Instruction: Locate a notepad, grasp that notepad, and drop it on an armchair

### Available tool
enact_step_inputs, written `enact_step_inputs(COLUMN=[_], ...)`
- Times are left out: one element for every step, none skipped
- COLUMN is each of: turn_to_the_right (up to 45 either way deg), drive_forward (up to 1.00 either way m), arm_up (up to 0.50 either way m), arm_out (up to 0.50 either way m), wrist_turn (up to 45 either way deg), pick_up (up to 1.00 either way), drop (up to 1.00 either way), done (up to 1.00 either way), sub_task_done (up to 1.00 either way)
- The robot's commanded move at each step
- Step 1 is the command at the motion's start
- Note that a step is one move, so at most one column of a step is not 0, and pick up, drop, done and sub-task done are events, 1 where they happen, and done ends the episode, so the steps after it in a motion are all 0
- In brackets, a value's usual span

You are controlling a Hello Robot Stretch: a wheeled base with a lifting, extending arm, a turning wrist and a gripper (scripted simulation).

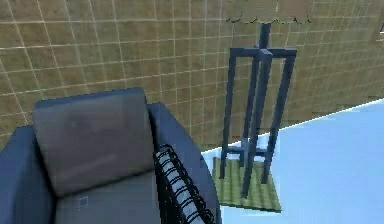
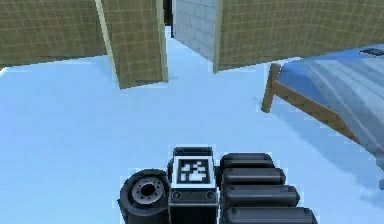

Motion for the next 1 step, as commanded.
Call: enact_step_inputs(turn_to_the_right=[-45.0], drive_forward=[0.00], arm_up=[0.00], arm_out=[0.00], wrist_turn=[0.0], pick_up=[0.00], drop=[0.00], done=[0.00], sub_task_done=[0.00])
